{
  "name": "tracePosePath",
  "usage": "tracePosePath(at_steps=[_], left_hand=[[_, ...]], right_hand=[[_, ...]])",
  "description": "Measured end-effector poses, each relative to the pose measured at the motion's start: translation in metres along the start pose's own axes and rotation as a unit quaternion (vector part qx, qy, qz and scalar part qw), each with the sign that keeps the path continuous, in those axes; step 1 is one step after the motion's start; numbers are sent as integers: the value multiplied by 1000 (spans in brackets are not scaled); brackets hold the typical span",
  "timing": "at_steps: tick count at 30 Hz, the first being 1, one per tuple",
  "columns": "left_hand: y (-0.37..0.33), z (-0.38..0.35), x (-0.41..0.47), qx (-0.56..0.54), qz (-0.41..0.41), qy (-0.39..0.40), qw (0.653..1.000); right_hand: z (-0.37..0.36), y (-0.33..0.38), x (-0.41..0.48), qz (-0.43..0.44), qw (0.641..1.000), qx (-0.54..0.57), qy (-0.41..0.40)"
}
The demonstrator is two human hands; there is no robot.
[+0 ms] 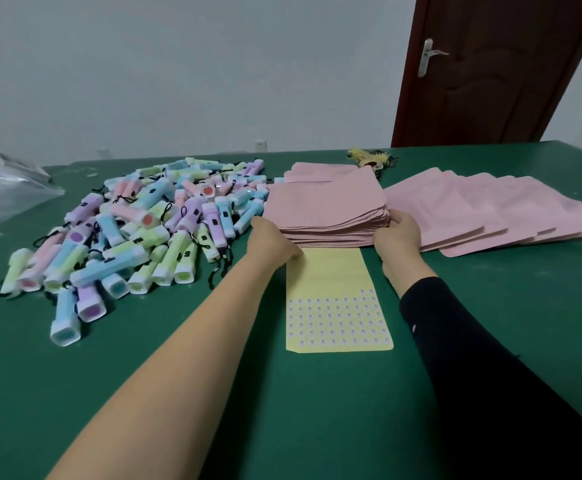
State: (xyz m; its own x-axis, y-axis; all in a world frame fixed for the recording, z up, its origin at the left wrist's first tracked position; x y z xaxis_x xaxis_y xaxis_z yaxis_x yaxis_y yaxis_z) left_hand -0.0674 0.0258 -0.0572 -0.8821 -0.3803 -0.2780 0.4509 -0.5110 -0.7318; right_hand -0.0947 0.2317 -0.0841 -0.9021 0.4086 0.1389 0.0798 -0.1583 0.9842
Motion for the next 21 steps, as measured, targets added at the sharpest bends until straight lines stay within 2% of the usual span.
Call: tracePosePath(at_steps=[3, 10, 15, 21], left_hand=[[5, -3, -3, 8, -38, 1, 999], [16, -4, -1, -9, -51, 8, 999], [25, 6, 5, 29, -32, -25, 999], [32, 17, 5, 60, -57, -92, 992]], right_hand=[[-3, 0, 2, 0, 1000, 0, -4], [-7, 1, 7, 24, 997, -55, 51], [-11, 2, 7, 44, 994, -55, 81], [-12, 4, 4, 58, 991, -71, 96]])
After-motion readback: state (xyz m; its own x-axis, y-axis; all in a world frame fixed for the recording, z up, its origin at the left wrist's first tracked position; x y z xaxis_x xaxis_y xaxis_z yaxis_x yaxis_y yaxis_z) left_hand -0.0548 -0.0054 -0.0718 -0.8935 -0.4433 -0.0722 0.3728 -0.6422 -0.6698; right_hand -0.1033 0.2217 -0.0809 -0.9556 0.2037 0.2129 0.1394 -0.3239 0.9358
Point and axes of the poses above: each hand's wrist, its own x-axis towards the middle knuckle, its own z-axis out of the back of the hand, y = z × x, the point moved 3 cm from there along x, towards the middle knuckle, and after that the axes turned 10 degrees about z, right-handed, at the moved point
